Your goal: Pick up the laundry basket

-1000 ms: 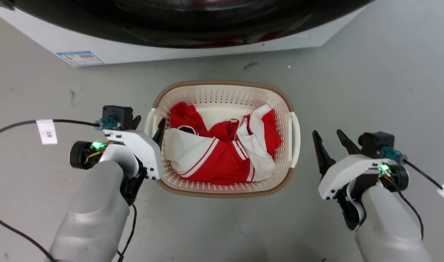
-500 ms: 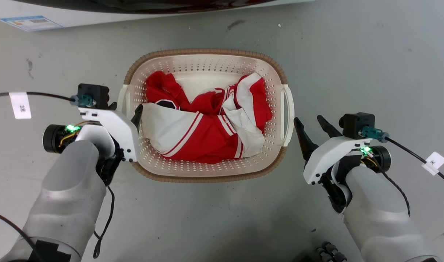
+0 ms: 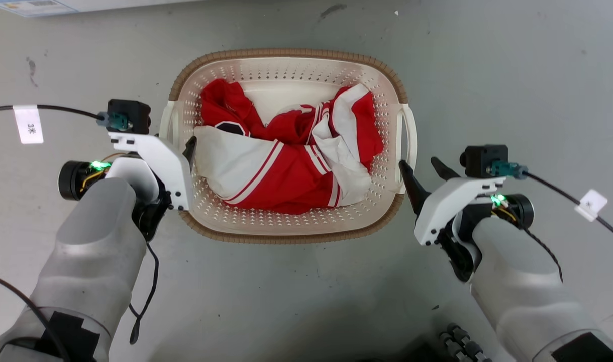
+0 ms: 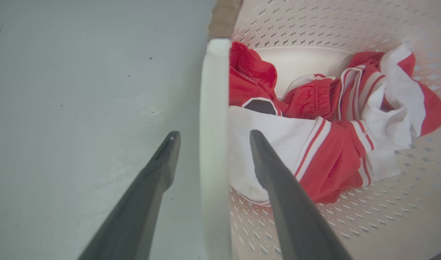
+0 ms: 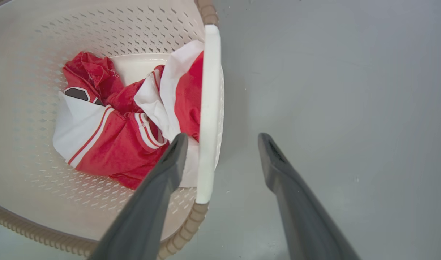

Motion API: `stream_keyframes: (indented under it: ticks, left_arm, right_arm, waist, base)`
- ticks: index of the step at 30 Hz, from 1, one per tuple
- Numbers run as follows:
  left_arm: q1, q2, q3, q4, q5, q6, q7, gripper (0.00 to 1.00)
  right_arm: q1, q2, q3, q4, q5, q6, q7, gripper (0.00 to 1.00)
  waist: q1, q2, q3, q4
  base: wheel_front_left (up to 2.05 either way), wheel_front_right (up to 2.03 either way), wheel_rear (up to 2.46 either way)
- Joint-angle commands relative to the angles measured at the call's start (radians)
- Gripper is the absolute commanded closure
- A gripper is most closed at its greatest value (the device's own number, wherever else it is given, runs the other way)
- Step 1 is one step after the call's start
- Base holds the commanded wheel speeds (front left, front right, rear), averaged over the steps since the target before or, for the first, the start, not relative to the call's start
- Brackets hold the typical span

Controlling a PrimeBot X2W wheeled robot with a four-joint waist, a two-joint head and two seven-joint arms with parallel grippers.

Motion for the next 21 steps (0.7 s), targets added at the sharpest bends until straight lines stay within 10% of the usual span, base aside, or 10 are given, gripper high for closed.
stream_keyframes:
  ticks: [1, 7, 8, 10, 11, 21]
  left_arm:
    - [-0.027, 0.002, -0.012, 0.01, -0.01, -0.003, 0.0, 0.0]
    - [-0.067, -0.002, -0.044, 0.039, -0.032, -0.003, 0.016, 0.0]
    - [-0.075, -0.004, -0.049, 0.042, -0.036, -0.003, 0.019, 0.38]
    - [-0.082, -0.009, -0.063, 0.047, -0.047, -0.003, 0.036, 1.0]
    - [-0.085, -0.011, -0.069, 0.047, -0.053, -0.003, 0.045, 1.0]
    - [-0.084, -0.019, -0.121, 0.058, -0.104, -0.003, 0.073, 1.0]
  right_arm:
    - [-0.038, 0.0, 0.018, 0.011, 0.022, 0.0, 0.013, 0.0]
    - [-0.095, 0.0, 0.07, 0.039, 0.067, 0.0, 0.058, 0.0]
    - [-0.105, 0.0, 0.078, 0.041, 0.075, 0.0, 0.068, 0.1]
    - [-0.117, 0.0, 0.096, 0.043, 0.088, 0.0, 0.086, 0.86]
    - [-0.124, 0.0, 0.103, 0.046, 0.096, 0.0, 0.091, 1.0]
    - [-0.137, 0.0, 0.162, 0.068, 0.142, 0.0, 0.127, 1.0]
  waist:
    - [-0.0001, 0.0, 0.014, 0.002]
    - [-0.0001, 0.0, 0.039, 0.008]
    - [-0.0001, 0.0, 0.042, 0.009]
    - [-0.0001, 0.0, 0.047, 0.01]
    - [-0.0001, 0.0, 0.049, 0.011]
    - [-0.0001, 0.0, 0.036, 0.018]
  base:
    - [0.0, 0.0, 0.0]
    - [0.0, 0.0, 0.0]
    - [0.0, 0.0, 0.0]
    - [0.0, 0.0, 0.0]
    - [0.0, 0.0, 0.0]
    - [0.0, 0.0, 0.0]
